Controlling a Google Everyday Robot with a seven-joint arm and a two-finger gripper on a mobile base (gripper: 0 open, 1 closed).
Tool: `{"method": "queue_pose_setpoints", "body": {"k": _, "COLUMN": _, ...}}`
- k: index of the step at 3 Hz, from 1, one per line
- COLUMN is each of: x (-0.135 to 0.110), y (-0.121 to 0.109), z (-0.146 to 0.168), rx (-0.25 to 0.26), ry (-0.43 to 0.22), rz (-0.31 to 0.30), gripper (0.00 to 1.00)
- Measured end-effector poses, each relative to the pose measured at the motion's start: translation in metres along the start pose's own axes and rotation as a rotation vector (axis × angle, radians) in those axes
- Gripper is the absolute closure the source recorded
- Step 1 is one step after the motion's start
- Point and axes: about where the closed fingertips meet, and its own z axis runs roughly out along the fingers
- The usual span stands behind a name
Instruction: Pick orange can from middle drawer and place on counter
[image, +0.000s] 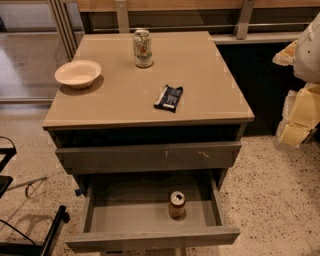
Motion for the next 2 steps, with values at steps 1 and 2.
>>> {"method": "queue_pose_setpoints", "body": {"k": 1, "x": 0.0000, "y": 0.0000, "z": 0.0000, "rx": 0.000, "ry": 0.000, "rz": 0.000, "gripper": 0.00}}
{"method": "queue_pose_setpoints", "body": {"k": 2, "x": 0.0000, "y": 0.0000, "z": 0.0000, "rx": 0.000, "ry": 0.000, "rz": 0.000, "gripper": 0.19}}
